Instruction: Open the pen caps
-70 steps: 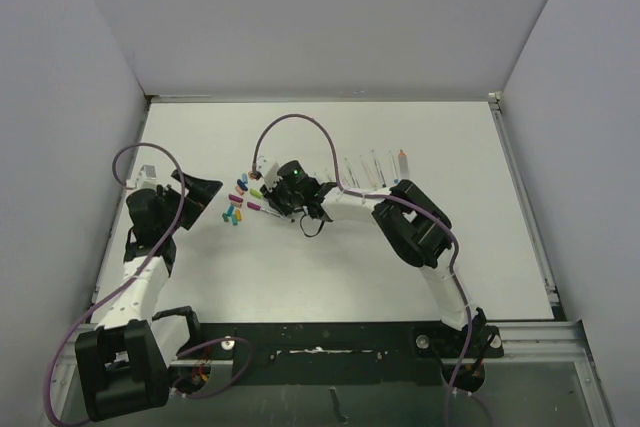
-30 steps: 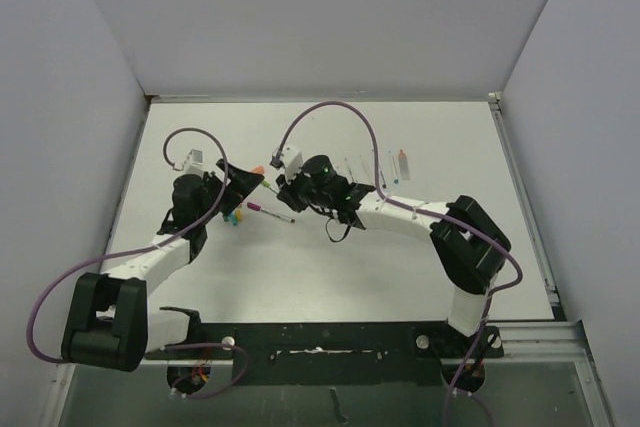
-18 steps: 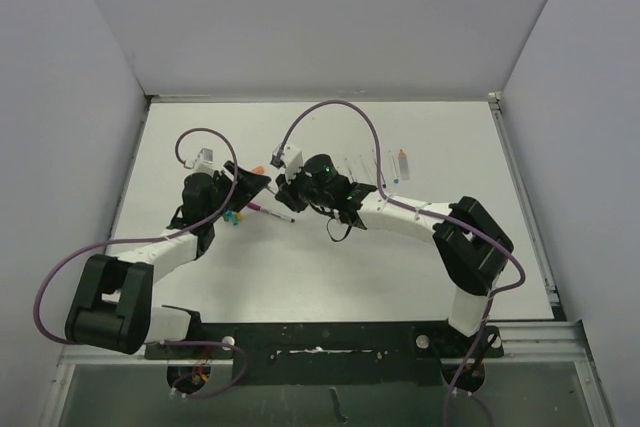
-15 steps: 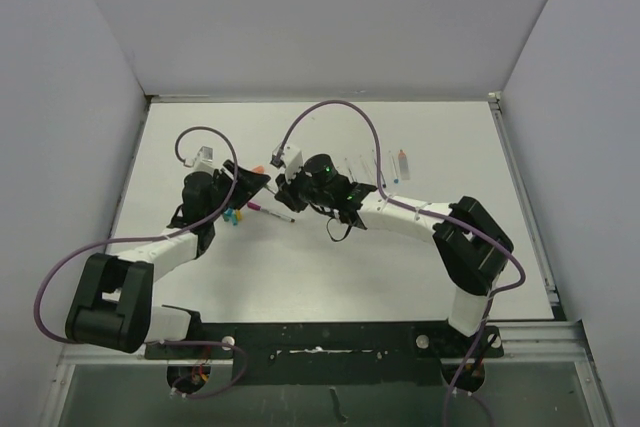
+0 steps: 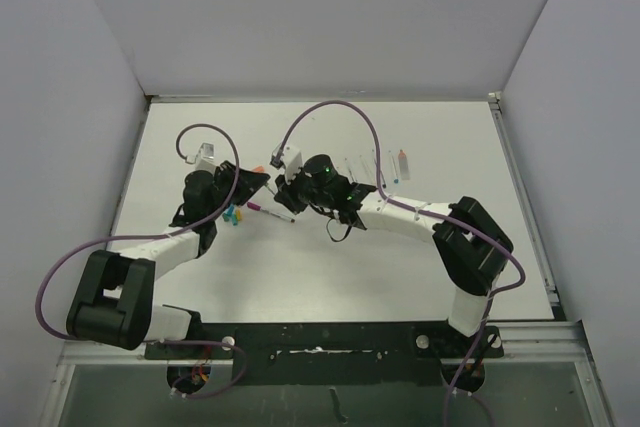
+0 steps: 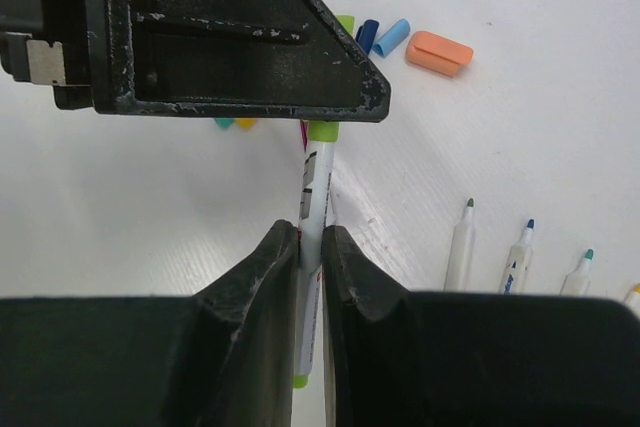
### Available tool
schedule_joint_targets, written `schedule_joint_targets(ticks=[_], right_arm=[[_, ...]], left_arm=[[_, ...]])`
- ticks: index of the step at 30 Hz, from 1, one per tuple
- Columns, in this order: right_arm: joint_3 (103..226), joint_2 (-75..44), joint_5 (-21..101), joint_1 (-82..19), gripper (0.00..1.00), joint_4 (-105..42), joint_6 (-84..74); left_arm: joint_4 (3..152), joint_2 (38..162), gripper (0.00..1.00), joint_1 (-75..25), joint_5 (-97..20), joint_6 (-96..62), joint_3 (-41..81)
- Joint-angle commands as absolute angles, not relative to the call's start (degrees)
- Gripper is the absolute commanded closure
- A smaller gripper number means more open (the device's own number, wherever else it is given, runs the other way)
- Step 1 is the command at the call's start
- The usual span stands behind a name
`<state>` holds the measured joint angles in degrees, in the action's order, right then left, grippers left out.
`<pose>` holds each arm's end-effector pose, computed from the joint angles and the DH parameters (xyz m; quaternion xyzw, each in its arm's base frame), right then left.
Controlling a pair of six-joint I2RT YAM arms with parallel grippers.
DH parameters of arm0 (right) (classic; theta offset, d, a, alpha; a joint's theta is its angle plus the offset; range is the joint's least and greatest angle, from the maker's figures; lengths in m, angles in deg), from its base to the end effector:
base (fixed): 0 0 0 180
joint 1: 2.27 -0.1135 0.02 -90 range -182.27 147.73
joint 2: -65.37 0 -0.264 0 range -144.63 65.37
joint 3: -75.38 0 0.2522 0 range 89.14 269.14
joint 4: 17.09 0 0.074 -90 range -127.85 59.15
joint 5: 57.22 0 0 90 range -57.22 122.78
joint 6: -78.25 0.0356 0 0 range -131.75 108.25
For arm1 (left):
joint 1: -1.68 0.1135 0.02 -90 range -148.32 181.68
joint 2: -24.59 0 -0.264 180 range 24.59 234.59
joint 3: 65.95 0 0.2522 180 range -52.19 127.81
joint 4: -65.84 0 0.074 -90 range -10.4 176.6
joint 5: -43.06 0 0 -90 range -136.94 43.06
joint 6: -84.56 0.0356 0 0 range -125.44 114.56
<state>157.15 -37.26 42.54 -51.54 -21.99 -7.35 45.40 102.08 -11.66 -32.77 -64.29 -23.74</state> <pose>0.2640 0.3159 0.2339 -0.3639 0.7627 0.3034 0.4402 0.2642 -0.0716 0.1978 -0.2348 0.7543 -0.4355 0.4314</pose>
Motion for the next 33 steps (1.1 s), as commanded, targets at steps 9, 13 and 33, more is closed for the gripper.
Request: schedule_joint_targets(ticks=[9,13,33], right_arm=[[158.7,-35.0,42.8,-52.0,0.50,-19.8,-8.1],[159.2,-35.3,42.4,-51.9,0.49,-20.2,-8.3],[161.4,-38.3,42.5,-51.8,0.86,-20.6,-7.9]], left_arm=[[42.2,102.6,1.00,-12.2,-31.8,-63.3,-21.7],[42.2,102.1,1.00,-12.7,-31.8,-63.5,-21.7],[43.6,99.9,1.00,-15.4,-33.7,-63.2,-21.3]])
